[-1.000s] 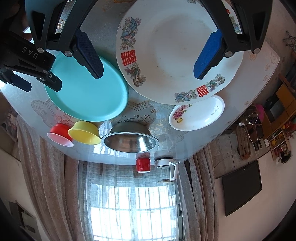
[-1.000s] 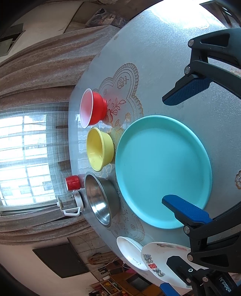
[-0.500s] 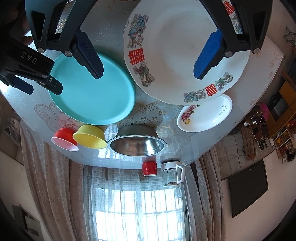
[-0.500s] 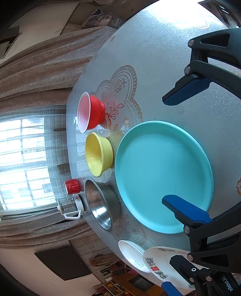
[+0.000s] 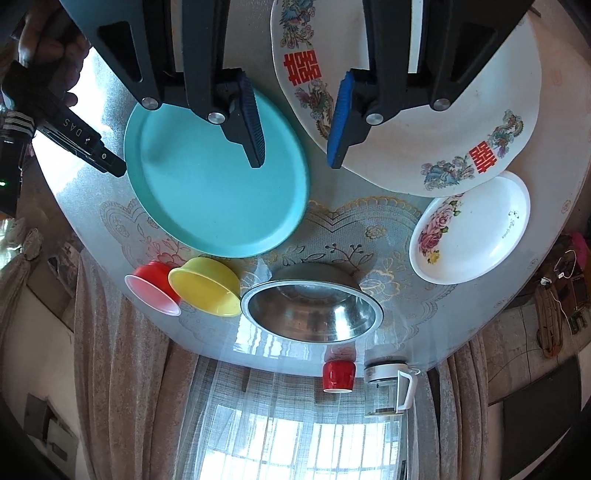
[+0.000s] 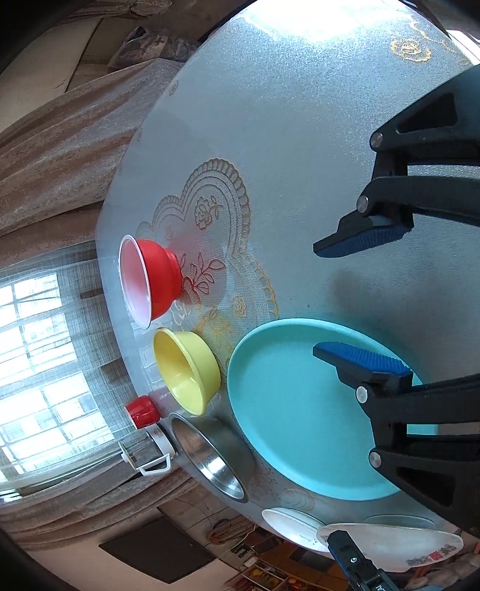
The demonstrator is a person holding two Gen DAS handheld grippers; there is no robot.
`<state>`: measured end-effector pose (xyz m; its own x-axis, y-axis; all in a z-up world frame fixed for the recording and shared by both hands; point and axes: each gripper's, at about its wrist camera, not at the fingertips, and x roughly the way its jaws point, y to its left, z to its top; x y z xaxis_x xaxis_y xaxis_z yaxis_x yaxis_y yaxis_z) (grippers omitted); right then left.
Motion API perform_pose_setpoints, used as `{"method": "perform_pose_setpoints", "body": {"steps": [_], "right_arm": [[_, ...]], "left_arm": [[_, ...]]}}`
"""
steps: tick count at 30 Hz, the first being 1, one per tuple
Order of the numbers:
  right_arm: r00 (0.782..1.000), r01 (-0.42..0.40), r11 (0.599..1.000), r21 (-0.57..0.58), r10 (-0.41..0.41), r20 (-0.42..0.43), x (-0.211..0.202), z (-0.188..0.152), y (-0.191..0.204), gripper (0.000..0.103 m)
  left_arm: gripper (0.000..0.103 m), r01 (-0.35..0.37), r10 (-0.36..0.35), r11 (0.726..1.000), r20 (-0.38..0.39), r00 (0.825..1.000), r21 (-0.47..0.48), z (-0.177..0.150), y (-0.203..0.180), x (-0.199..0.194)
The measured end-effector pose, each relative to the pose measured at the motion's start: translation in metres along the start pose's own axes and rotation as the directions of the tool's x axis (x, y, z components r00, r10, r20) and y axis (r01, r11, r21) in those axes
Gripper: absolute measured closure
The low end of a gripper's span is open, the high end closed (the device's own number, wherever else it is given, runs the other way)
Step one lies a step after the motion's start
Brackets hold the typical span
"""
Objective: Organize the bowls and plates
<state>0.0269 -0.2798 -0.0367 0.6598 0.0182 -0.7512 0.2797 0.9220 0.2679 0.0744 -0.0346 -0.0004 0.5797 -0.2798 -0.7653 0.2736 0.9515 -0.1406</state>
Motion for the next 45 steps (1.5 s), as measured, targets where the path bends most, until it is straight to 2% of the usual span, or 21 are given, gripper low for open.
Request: {"method": "perform_pose_setpoints", "body": {"steps": [2,4,7,11,15,18,21,22,26,34,38,41,45], "right_arm": [[1.0,-0.021,1.0,-0.007,0.021,-0.011,0.002,0.001,0.001,0.069],[0.999,-0.036,0.999,-0.023,0.035,-0.027,0.005,0.002,0.005,0.072],[0.998,-0.049,0.997,-0.054,0.047,-0.048,0.01,0.002,0.01,0.072],[0.998,-0.04,0.994,-0.102,0.036,-0.043,0.013,0.004,0.016,0.072],[0.999,-0.01,0.986,-0.169,0.003,-0.042,0.015,0.004,0.023,0.075],[0.999,0.005,0.978,-0.208,-0.014,-0.042,0.017,0.005,0.026,0.078],[0.999,-0.021,0.975,-0.22,0.01,-0.054,0.018,0.007,0.026,0.083],[0.998,-0.023,0.973,-0.23,0.011,-0.055,0.019,0.007,0.028,0.089],[0.999,-0.021,0.966,-0.256,0.007,-0.054,0.019,0.008,0.03,0.089],[0.997,-0.021,0.981,-0.194,0.006,-0.077,0.018,0.015,0.013,0.09],[0.997,0.014,0.987,-0.161,-0.026,-0.07,0.016,0.018,0.0,0.09],[0.997,-0.004,0.99,-0.144,-0.007,-0.08,0.015,0.02,-0.007,0.09],[0.997,0.01,0.982,-0.187,-0.024,-0.073,0.014,0.018,-0.005,0.089]], "left_arm": [[0.073,0.012,-0.012,1.0,-0.031,0.999,0.0,0.008,0.0,0.007],[0.073,0.035,-0.034,0.999,-0.062,0.997,0.004,0.017,-0.001,0.015],[0.073,0.012,-0.011,1.0,-0.087,0.996,0.012,0.029,0.0,0.027],[0.075,0.017,-0.016,1.0,-0.153,0.988,0.008,0.04,0.004,0.05],[0.075,-0.011,0.016,0.999,-0.172,0.985,0.031,0.045,0.003,0.065],[0.076,0.006,0.003,0.999,-0.193,0.981,0.047,0.046,0.002,0.076],[0.079,0.015,0.006,0.994,-0.194,0.981,0.105,0.045,-0.006,0.08],[0.079,0.005,0.019,0.992,-0.19,0.982,0.125,0.044,-0.008,0.082],[0.08,0.006,0.02,0.99,-0.184,0.983,0.139,0.042,-0.009,0.084],[0.082,0.034,-0.002,0.986,-0.188,0.982,0.165,0.035,-0.023,0.082],[0.082,0.074,-0.04,0.984,-0.201,0.979,0.165,0.025,-0.035,0.078],[0.082,0.034,0.001,0.98,-0.178,0.984,0.196,0.017,-0.044,0.077],[0.081,0.021,0.008,0.989,-0.19,0.982,0.147,0.01,-0.045,0.076]]}}
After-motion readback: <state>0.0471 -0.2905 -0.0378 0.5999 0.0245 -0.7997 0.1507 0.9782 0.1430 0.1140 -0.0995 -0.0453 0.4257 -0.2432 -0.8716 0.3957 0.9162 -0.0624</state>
